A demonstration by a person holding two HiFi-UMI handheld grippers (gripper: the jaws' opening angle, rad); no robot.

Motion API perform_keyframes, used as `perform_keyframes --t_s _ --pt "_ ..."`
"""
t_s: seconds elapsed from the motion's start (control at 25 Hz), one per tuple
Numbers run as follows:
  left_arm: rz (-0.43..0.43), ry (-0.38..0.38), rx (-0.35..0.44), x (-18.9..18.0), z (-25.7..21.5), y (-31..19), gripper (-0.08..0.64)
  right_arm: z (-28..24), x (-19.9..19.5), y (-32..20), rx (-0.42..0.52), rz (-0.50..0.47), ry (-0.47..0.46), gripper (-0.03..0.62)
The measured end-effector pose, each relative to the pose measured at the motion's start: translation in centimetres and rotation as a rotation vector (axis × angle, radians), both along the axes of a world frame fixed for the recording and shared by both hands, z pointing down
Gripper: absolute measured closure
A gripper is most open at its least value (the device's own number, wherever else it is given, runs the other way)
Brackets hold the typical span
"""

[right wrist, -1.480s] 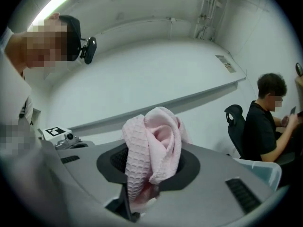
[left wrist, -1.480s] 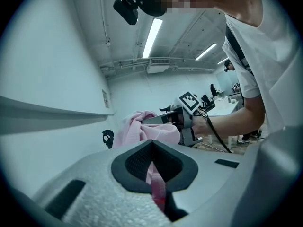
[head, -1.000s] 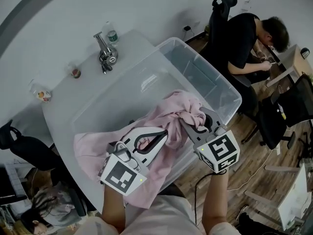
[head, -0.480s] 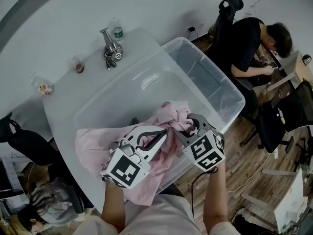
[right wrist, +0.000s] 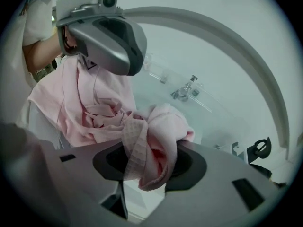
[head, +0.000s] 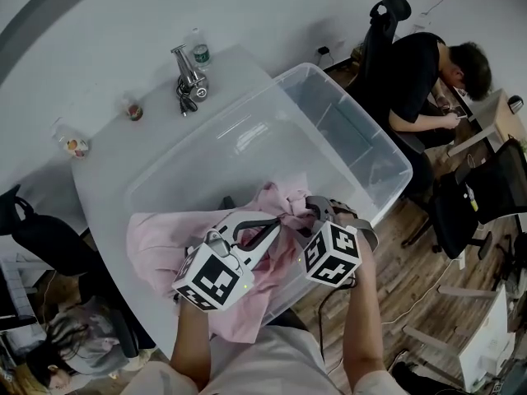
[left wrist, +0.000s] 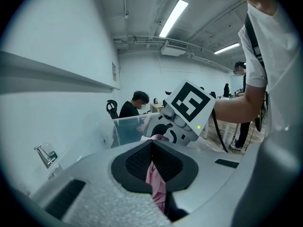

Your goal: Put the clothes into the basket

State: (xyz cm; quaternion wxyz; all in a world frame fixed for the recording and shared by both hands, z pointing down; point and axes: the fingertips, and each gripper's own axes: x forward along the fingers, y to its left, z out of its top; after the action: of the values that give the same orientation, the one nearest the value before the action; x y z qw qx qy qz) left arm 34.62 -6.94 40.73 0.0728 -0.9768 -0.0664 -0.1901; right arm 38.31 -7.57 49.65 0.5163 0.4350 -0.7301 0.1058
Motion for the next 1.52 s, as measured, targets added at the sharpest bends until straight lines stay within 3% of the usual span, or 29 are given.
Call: perform_keyframes --t_s 0.32,0.52,0.76,0.96,1.16,1.32,1.52 --pt "0.001 -0.017 -0.009 -0.4 0.4 0.1 0.557 2.4 -0.2 2.0 -0.160 -0.068 0.061 0.320" --pt "0.009 -0.019 -0.012 -0.4 0.5 0.5 0.557 2.3 0.2 2.2 -0.142 -0.059 0.086 0.290" --pt "0.013 -0.006 -0.009 -0.5 0.0 0.9 0.557 -0.5 0.1 1.2 0.014 -0.023 0.035 0.290" --pt "0.007 0.014 -0.015 -1.0 -0.5 1.0 0.557 -3.8 -0.7 0.7 0.191 0.019 -0.121 0.293" --pt "0.024 0.067 0.004 -1.1 -2.2 1.1 0.557 -7.7 -1.2 0.6 0.362 0.078 -0.271 0.378" --pt "0.037 0.111 0.011 -1.3 -3.5 1.6 0.557 -11.2 -1.8 1.0 0.516 0.102 -0.398 0.510" --pt "0.032 0.172 -0.024 -1.8 -5.3 2.2 0.557 -14.4 -2.4 2.2 0.625 0.137 -0.526 0.569"
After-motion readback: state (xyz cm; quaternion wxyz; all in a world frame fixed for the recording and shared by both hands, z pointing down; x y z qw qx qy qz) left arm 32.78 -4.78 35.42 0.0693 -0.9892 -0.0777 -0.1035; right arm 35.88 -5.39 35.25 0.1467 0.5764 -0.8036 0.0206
